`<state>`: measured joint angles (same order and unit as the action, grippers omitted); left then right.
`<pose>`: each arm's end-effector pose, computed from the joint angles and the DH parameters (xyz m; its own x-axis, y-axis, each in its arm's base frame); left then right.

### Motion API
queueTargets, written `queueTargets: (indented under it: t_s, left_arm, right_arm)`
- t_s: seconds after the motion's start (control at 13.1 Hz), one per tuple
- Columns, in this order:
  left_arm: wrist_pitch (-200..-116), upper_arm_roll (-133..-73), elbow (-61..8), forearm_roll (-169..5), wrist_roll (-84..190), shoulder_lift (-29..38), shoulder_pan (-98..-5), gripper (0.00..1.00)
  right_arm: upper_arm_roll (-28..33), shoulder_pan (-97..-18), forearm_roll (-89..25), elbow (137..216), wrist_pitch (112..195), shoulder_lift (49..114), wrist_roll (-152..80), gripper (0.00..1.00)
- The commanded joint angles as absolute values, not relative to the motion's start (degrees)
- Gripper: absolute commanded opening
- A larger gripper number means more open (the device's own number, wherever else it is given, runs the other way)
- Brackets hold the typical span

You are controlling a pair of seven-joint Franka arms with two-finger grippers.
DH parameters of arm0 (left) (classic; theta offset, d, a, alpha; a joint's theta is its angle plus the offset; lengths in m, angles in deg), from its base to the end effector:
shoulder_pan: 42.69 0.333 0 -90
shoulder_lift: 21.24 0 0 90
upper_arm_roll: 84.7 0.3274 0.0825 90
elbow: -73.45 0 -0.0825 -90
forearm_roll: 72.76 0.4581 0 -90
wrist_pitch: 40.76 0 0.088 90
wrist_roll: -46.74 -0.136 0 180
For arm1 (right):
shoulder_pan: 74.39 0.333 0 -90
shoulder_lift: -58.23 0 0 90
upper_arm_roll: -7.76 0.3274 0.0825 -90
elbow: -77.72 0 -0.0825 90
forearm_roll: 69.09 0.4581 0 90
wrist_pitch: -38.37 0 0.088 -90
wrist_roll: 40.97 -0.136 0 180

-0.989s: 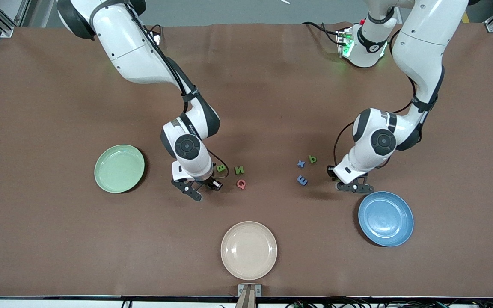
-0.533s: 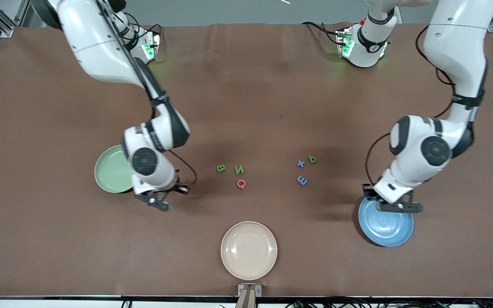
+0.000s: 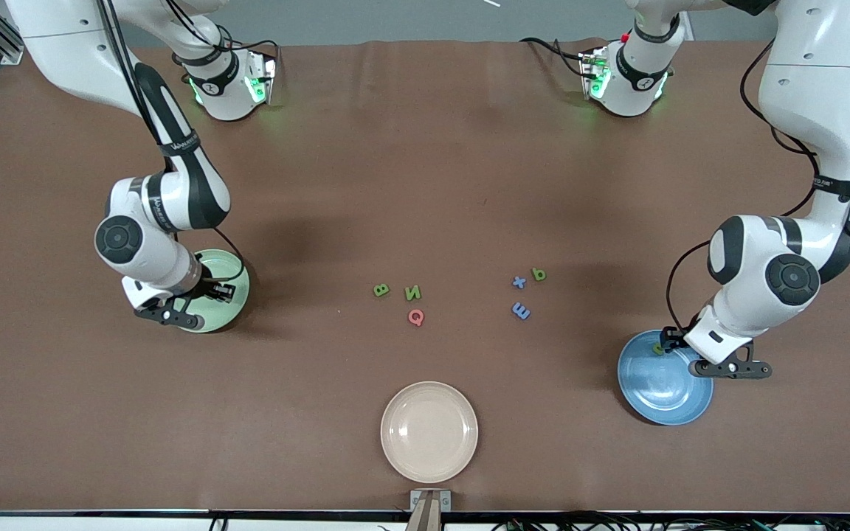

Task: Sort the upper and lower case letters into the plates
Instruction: 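Release the C and reach the green B while the left gripper reaches blue m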

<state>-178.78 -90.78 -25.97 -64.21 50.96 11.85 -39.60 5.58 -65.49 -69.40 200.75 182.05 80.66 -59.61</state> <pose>0.7419 -0.0306 0.1888 0.9925 -0.0664 0.1023 -0.0621 -0.9971 -0.0451 0.6086 0.0705 0.1351 0.9795 -0.1999 -0.0236 -0.1993 -0.9796 0.0265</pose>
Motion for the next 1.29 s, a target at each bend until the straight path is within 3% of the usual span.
queueTargets:
  t_s: [0.0, 0.08, 0.3, 0.46, 0.91, 1.22]
  left_arm:
    - [-172.3, -94.3, -24.9, -64.1, 54.0, 8.7, -39.9, 1.0]
    - [-172.1, -95.8, -25.3, -64.1, 57.2, 7.9, -39.9, 1.0]
    - [-170.8, -99.9, -25.3, -64.0, 65.7, 8.0, -41.8, 1.0]
    - [-170.9, -100.2, -25.3, -63.4, 75.4, 9.1, -46.5, 1.0]
    - [-176.1, -99.7, -25.3, -62.1, 104.0, 14.7, -54.9, 0.9]
    - [-178.3, -99.8, -25.3, -55.7, 121.4, 18.1, -56.7, 0.83]
  right_arm:
    - [6.8, -68.1, -70.5, 205.2, 185.2, 78.7, -57.6, 0.42]
    - [6.8, -68.2, -70.5, 205.1, 184.8, 78.7, -57.2, 0.99]
    - [7.2, -66.6, -69.5, 200.7, 178.6, 78.6, -61.0, 1.0]
    - [7.3, -60.8, -69.3, 196.1, 176.4, 79.0, -72.0, 1.0]
    - [7.2, -44.2, -69.3, 182.2, 180.2, 92.8, -101.3, 1.0]
    - [7.1, -40.0, -69.4, 180.7, 183.6, 96.4, -109.5, 1.0]
